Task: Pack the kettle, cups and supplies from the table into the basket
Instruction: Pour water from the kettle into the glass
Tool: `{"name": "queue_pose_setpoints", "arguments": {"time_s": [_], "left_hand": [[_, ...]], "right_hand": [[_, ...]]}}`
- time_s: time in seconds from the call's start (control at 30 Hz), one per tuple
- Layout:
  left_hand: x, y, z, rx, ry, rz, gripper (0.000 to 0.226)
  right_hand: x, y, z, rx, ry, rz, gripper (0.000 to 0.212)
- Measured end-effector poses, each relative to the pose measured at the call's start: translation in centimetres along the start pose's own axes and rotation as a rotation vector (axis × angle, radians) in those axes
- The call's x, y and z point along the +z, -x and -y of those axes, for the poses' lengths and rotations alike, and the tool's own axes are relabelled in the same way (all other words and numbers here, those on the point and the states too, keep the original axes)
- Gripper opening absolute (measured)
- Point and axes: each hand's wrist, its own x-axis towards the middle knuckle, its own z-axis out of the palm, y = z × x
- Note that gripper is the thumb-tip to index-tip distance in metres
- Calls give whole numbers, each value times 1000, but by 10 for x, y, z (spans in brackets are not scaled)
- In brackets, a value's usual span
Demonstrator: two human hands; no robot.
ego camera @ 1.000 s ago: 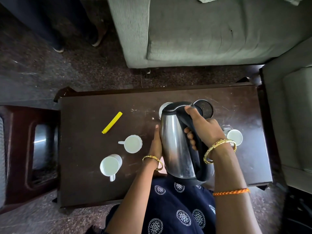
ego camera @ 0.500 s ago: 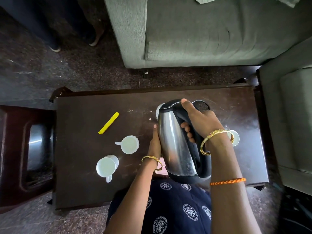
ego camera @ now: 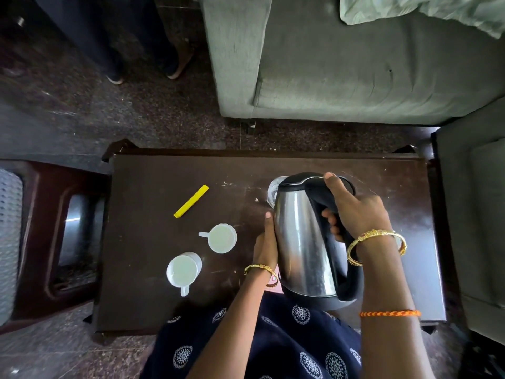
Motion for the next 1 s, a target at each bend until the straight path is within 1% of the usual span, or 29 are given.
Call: {"name": "queue_pose_setpoints", "arguments": {"time_s": [0.1, 0.2, 0.3, 0.37, 0.4, 0.5, 0.53, 0.67, 0.83, 1.0], "left_hand": [[0, 3, -2, -12, -23, -15, 98], [-2, 5, -1, -35, -44, -43, 93], [-2, 7, -1, -12, -54, -48, 86], [-2, 7, 0, -11, -58, -58, 86], [-3, 7, 0, -16, -60, -63, 86], [-3, 5, 3, -28, -62, -72, 86], [-3, 5, 3, -31, -58, -76, 87], [-4, 5, 3, -34, -43, -90, 89], [-3, 6, -1, -27, -25, -80, 88], [-1, 8, -3, -11, -28, -80, 88]], "right_hand": [[1, -2, 0, -25, 26, -68, 66], [3, -2, 0, -56, 91, -127, 66], [5, -3, 2, -75, 149, -177, 67], [8, -4, 2, -74, 185, -198, 68], [9, -4, 3, -69, 205, -205, 70], [13, -6, 2, -30, 263, -222, 87], [14, -6, 2, -24, 279, -228, 88], [16, -7, 3, -49, 283, -240, 76], [15, -7, 5, -51, 296, -227, 72], [9, -9, 10, -87, 264, -186, 61]]}}
